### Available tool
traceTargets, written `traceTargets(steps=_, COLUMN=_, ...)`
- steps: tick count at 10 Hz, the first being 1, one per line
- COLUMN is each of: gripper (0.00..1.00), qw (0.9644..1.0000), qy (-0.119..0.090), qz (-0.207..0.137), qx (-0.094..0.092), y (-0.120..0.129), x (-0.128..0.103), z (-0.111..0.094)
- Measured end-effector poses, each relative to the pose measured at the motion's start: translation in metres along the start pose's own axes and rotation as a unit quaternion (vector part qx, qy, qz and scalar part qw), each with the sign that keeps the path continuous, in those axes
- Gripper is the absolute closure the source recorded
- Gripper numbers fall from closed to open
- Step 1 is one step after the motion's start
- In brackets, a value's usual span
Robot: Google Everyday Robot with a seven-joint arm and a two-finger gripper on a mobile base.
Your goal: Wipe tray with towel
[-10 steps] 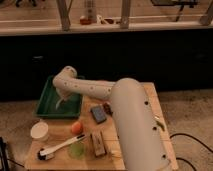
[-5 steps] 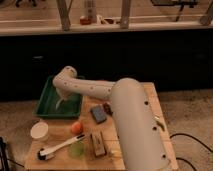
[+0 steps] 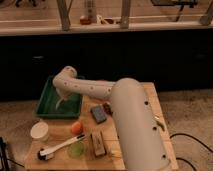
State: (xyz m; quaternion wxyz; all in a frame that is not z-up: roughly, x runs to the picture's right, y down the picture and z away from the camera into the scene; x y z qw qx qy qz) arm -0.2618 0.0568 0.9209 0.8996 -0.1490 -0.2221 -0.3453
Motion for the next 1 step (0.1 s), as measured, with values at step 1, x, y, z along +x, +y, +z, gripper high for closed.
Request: traceTargets(steps=1, gripper=1.0, qw=1.0, qy=0.0, qz=0.0, qx=0.0, y=0.0, x=0.0, z=0.0)
